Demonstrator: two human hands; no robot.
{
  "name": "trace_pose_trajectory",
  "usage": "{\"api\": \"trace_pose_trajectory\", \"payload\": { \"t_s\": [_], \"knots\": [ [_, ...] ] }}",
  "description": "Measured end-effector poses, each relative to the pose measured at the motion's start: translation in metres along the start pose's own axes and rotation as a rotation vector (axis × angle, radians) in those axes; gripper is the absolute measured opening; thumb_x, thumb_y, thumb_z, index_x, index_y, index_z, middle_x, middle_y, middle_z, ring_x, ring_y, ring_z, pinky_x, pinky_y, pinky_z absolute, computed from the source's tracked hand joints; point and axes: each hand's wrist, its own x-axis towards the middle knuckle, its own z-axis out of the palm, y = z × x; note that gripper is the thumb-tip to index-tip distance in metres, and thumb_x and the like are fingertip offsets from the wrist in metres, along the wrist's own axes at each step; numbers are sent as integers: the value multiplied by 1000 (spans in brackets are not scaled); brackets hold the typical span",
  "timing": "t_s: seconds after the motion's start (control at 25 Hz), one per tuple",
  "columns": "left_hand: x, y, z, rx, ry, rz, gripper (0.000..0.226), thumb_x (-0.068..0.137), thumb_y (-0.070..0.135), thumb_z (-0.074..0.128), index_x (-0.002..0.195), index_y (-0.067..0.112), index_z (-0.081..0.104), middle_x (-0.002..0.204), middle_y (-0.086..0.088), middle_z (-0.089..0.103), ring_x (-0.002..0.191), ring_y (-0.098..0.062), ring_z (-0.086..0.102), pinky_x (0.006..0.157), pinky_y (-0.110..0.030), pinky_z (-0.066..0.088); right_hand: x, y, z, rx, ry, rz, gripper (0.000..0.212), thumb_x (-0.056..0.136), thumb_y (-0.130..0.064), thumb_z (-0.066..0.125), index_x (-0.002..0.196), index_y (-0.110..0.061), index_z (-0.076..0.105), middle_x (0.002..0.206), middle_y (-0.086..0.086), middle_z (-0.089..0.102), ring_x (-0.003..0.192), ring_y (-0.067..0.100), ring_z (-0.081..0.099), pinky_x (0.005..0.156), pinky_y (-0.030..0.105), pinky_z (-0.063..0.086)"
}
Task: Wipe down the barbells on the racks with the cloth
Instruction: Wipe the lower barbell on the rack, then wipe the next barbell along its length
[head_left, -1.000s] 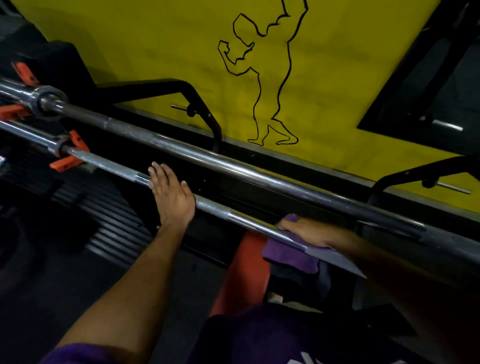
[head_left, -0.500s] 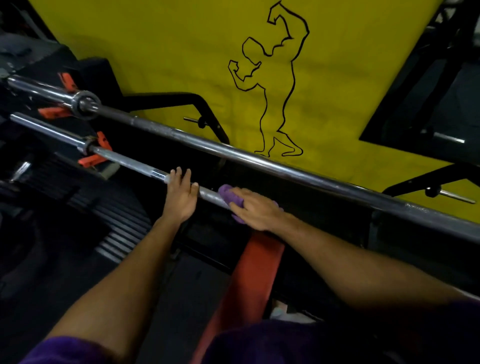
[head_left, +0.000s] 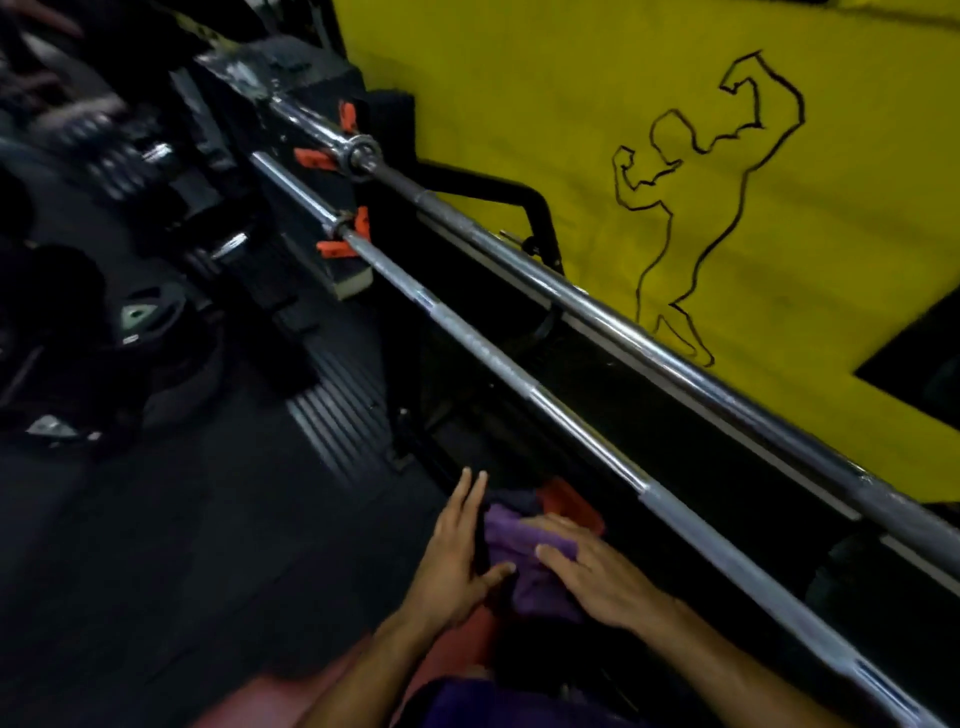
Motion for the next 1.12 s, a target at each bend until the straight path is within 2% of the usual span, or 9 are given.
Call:
{"api": "trace_pose_trajectory", "payload": {
  "t_s": [0.08, 0.12, 0.2, 0.32, 0.44, 0.6, 0.76, 0.92, 1.12],
  "knots": [
    [-22, 11, 8, 33, -86, -41, 61, 87, 60, 68, 137, 26, 56, 157, 4, 41, 150, -11, 29, 120, -34, 31, -18, 9, 10, 49, -72, 10, 27, 103, -25, 46, 119, -36, 65, 117, -13, 55, 114, -5, 52, 105, 22, 38],
    [-36, 19, 12, 17, -151, -89, 39, 88, 57, 68, 114, 29, 62, 135, 9, 59, 133, -8, 47, 107, -36, 44, -26, 12, 15, 64, -87, 10, 29, 100, -29, 45, 114, -37, 69, 112, -13, 56, 111, 0, 54, 104, 24, 39],
    [-69, 38, 21, -41, -212, -230, 28, 89, 52, 68, 94, 28, 54, 93, 15, 59, 87, -3, 53, 77, -35, 49, -39, 16, 25, 103, -125, 11, 31, 97, -29, 45, 107, -37, 73, 109, -20, 61, 113, 3, 55, 105, 22, 37],
    [-122, 65, 28, -180, -94, -392, 22, 89, 45, 67, 88, 35, 48, 80, 17, 54, 75, -2, 47, 70, -35, 44, -54, 18, 38, 114, -179, -11, 25, 93, -25, 52, 105, -37, 70, 108, -19, 66, 111, 5, 61, 102, 28, 43],
    [-186, 82, 21, -256, 68, -541, 20, 91, 43, 63, 92, 33, 46, 84, 13, 56, 79, -5, 48, 76, -39, 47, -63, 8, 59, 49, -295, -23, 16, 97, -31, 65, 110, -39, 65, 113, -19, 67, 110, -5, 60, 101, 25, 45],
    [-281, 92, -8, -331, 366, -623, 29, 94, 36, 67, 121, 32, 57, 111, 8, 65, 102, -6, 58, 99, -38, 51, -71, -19, 124, -140, -428, -127, 68, 82, -67, 68, 139, -32, 53, 135, -18, 61, 126, -3, 54, 110, 25, 41],
    [-407, 110, -33, -301, 533, -752, 41, 90, 45, 72, 124, 26, 62, 117, 13, 69, 106, 0, 62, 98, -28, 50, -92, -109, 218, -202, -598, -332, 34, 97, -16, 66, 124, -37, 61, 122, -33, 64, 115, -6, 60, 103, 20, 44],
    [-539, 131, -45, -189, 663, -848, 51, 84, 61, 71, 117, 24, 60, 109, 10, 68, 101, -10, 65, 92, -41, 51, -147, -203, 326, -313, -866, -571, 18, 101, -36, 55, 115, -47, 56, 115, -35, 63, 108, -10, 59, 93, 11, 42],
    [-664, 151, -71, -92, 877, -899, 46, 93, 48, 65, 135, 34, 51, 128, 19, 63, 118, 4, 58, 102, -27, 48, -202, -283, 446, -367, -1037, -795, 17, 92, -37, 57, 106, -45, 55, 98, -43, 60, 91, -21, 55, 76, 6, 38]
  ]
}}
